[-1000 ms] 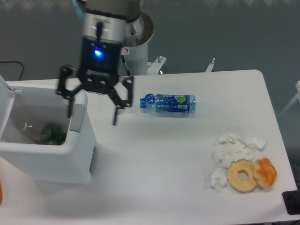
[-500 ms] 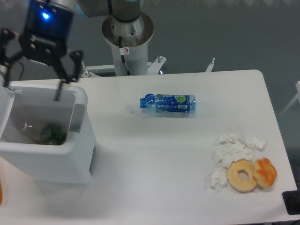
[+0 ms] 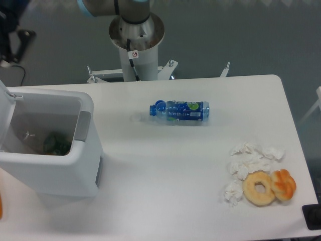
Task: Close the trash can
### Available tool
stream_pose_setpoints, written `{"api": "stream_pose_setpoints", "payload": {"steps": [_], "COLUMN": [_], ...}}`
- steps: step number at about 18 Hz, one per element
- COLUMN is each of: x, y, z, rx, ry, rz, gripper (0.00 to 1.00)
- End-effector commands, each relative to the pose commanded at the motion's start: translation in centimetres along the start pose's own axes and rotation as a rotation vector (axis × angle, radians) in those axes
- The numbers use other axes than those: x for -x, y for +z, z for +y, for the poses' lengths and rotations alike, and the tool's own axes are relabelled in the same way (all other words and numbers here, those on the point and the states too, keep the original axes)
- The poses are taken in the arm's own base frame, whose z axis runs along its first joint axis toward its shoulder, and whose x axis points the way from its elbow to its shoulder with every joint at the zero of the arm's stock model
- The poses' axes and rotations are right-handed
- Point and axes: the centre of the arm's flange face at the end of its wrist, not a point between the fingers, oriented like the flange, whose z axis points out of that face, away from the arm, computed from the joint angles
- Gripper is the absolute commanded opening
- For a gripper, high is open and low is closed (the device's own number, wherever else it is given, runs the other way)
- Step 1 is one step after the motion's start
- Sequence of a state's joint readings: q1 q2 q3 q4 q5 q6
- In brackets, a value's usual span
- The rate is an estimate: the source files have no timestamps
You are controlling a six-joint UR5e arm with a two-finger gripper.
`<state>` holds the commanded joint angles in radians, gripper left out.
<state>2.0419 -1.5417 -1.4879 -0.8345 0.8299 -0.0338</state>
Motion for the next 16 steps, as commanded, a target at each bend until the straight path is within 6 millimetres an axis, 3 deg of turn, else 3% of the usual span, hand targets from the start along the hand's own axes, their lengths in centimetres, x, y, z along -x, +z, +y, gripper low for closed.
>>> {"api": "stream_pose_setpoints", "payload": {"steps": [6, 9, 16], "x": [-3.4, -4.0, -5.3], "y": [3.8, 6.0, 8.2], "z": [1.7, 2.4, 3.7], "rx": [0.072, 0.109, 0.148], "ry": [0.031, 0.034, 0.069], "rz": [0.133, 0.159, 0.192], "gripper": [1.00, 1.00, 1.00]}}
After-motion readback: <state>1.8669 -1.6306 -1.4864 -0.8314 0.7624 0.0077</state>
